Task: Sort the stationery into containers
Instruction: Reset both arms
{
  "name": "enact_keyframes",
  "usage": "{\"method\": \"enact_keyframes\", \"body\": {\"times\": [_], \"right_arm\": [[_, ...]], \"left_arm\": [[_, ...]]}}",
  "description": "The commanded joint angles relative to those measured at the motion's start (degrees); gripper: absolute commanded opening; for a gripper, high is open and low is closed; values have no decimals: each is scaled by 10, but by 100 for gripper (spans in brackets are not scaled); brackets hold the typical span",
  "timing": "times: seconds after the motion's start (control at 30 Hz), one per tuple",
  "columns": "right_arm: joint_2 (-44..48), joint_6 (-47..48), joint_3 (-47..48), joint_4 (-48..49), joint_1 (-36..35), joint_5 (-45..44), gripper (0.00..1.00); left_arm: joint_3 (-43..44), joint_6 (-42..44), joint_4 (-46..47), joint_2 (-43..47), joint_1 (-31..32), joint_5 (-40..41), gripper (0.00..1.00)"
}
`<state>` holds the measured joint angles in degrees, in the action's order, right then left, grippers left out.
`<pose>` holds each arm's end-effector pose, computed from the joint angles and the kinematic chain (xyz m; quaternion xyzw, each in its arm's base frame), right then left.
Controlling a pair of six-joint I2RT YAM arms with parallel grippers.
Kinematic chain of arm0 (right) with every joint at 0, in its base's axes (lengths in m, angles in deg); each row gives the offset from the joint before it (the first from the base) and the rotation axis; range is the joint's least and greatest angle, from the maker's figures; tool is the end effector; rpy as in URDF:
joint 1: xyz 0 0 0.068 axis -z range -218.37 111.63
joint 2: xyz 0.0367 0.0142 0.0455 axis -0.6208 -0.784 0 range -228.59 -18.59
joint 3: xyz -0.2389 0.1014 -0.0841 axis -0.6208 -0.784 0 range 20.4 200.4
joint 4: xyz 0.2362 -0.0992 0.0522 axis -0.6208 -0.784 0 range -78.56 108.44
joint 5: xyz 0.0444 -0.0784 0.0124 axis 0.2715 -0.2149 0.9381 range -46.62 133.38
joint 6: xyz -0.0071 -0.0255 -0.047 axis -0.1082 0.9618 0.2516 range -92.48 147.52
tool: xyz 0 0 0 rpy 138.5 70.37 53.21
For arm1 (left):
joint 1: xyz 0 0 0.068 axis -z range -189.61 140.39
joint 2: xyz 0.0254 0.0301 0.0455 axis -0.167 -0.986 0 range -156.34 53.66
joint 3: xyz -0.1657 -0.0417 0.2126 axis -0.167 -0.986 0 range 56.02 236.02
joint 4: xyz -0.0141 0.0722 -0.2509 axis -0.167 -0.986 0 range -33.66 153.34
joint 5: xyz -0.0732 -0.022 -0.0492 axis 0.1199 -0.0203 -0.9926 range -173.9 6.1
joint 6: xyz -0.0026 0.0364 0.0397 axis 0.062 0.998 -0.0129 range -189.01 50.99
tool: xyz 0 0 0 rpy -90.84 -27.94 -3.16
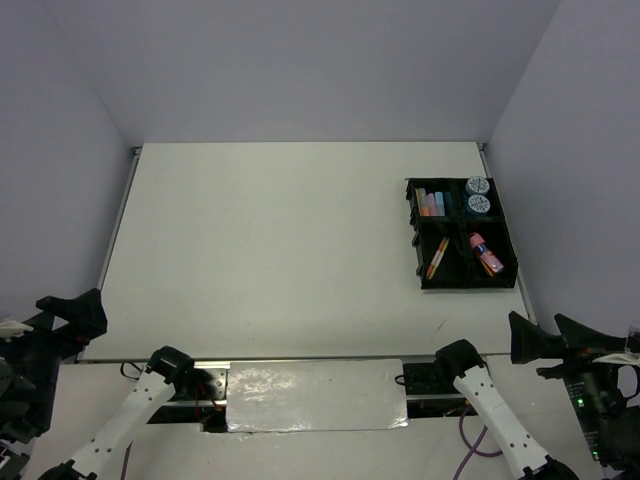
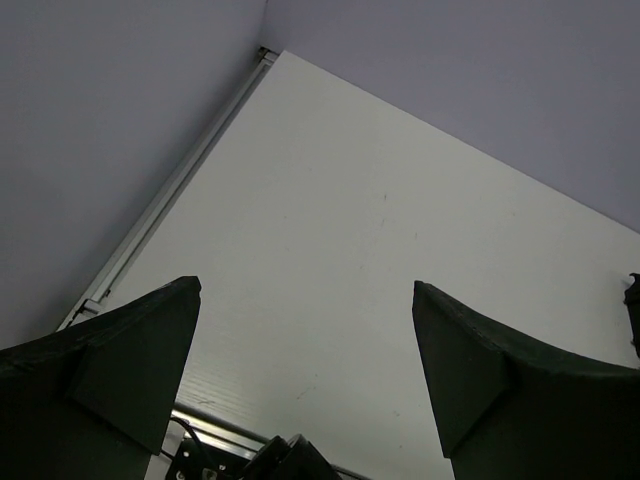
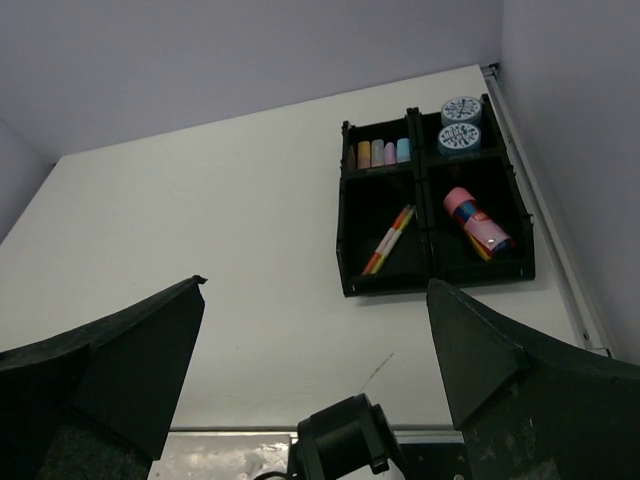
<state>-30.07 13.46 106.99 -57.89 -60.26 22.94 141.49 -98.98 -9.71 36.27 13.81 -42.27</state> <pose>-0.1127 -0.0585 0.4160 0.0758 0.7101 0.0918 0.6939 -0.0785 0.0599 0.4334 -0.2791 0.6741 -0.0498 0.6820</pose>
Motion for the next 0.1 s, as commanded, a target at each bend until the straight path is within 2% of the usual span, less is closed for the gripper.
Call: {"method": "enact_keyframes", "body": {"times": [0.0,0.07], "right_arm": [[-13,-3,6,0,-3,-5,100],[-13,-6,6,0,-4,-6,100]], "left_arm": [[-19,17,34,-6,-2,-13,99],[-31,17,41,-5,-2,-17,99]]}}
